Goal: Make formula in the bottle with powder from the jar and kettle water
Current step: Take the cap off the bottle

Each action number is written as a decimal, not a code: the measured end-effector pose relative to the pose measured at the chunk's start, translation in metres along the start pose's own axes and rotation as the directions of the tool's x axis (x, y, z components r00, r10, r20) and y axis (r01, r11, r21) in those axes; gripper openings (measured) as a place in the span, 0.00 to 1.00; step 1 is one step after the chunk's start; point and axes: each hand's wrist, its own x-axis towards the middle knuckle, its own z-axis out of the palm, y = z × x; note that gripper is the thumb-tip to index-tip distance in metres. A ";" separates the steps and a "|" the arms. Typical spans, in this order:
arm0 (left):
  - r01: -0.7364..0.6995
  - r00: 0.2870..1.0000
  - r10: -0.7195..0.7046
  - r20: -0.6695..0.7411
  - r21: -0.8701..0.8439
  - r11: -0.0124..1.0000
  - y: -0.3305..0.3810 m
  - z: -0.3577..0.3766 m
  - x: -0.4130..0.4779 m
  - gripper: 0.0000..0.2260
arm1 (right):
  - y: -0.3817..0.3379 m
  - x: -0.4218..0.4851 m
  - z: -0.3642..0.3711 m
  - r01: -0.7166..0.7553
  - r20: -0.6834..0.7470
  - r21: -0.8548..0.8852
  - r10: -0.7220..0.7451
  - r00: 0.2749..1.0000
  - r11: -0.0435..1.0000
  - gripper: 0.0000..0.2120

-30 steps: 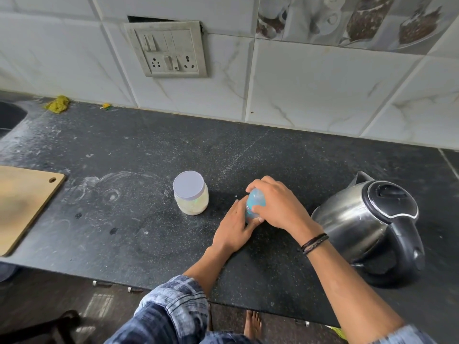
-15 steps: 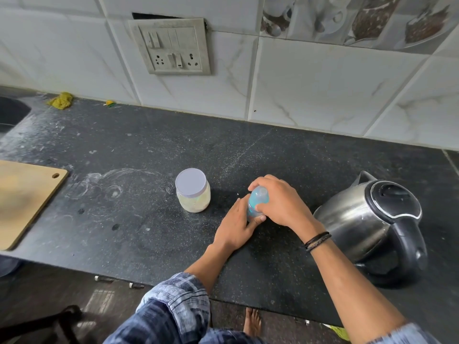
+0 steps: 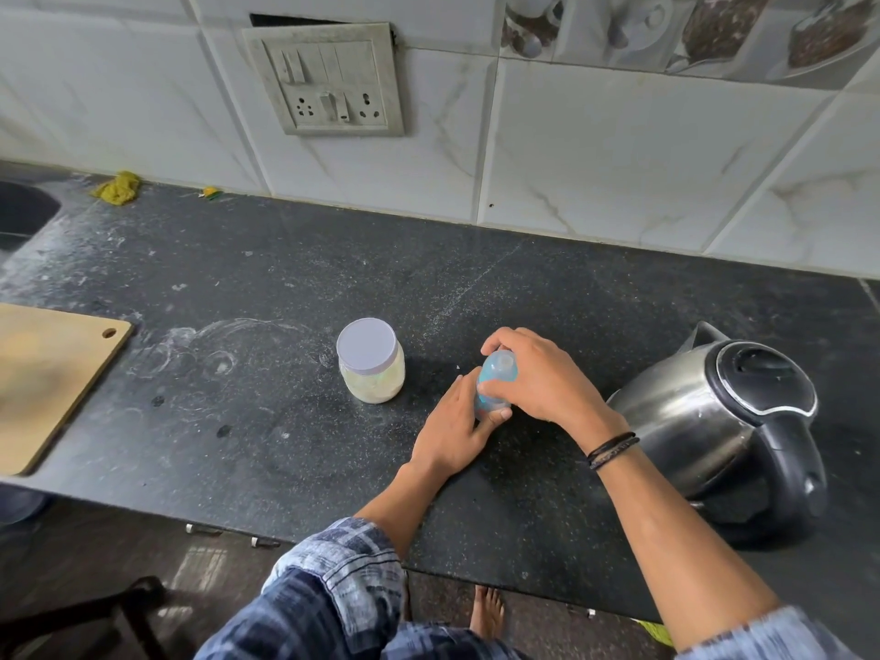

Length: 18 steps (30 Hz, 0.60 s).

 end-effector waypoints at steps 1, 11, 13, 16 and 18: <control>-0.001 1.000 0.001 -0.002 -0.001 1.000 0.000 0.000 0.000 0.24 | 0.000 0.000 0.001 -0.003 -0.010 -0.001 0.003 1.000 1.000 0.17; -0.024 0.999 0.024 -0.025 -0.009 1.000 0.001 0.000 0.000 0.23 | -0.002 0.002 -0.007 0.082 0.172 -0.007 -0.079 0.982 0.997 0.28; -0.027 0.999 0.027 -0.021 -0.004 1.000 0.001 0.000 0.000 0.23 | -0.002 0.001 -0.005 0.074 0.128 -0.014 -0.071 0.989 0.997 0.26; -0.021 0.999 0.021 -0.025 0.005 1.000 -0.001 0.000 0.000 0.23 | -0.001 0.001 -0.003 0.057 0.062 -0.076 -0.052 0.997 0.995 0.20; -0.027 0.999 0.027 -0.030 0.010 1.000 -0.002 0.001 0.000 0.22 | -0.001 0.001 -0.005 0.055 0.053 -0.062 -0.052 0.997 0.997 0.18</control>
